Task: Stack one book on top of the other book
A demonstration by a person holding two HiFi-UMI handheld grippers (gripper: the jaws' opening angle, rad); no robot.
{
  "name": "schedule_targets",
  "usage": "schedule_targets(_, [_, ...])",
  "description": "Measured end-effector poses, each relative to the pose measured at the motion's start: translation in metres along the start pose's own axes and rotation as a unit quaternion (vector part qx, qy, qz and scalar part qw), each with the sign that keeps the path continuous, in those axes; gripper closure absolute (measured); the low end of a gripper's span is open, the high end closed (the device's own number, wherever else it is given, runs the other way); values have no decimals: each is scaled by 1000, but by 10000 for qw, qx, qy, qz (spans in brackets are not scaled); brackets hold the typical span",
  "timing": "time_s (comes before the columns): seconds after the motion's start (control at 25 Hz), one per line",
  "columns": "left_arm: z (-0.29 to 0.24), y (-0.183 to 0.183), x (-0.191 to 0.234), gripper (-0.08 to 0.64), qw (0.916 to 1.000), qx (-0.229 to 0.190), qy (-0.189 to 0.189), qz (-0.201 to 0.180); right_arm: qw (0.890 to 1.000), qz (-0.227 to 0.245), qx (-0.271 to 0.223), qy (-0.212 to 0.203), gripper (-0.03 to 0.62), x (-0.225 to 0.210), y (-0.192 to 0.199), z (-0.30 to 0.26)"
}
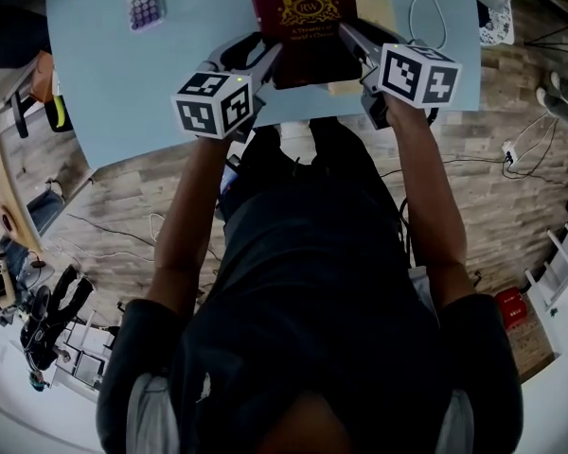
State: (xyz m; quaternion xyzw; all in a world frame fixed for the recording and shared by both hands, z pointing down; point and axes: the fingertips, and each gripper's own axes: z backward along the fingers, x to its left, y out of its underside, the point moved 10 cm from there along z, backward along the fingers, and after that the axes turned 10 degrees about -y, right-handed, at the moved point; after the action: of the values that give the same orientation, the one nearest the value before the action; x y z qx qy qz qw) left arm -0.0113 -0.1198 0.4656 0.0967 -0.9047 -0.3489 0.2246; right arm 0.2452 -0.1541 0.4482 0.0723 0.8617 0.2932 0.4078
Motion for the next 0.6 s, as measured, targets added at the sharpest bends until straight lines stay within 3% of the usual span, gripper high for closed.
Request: schedule_targets(0.6, [-46, 13, -25, 333, 9980, 496, 376, -96, 9990, -232, 113, 373, 486, -44, 6, 20])
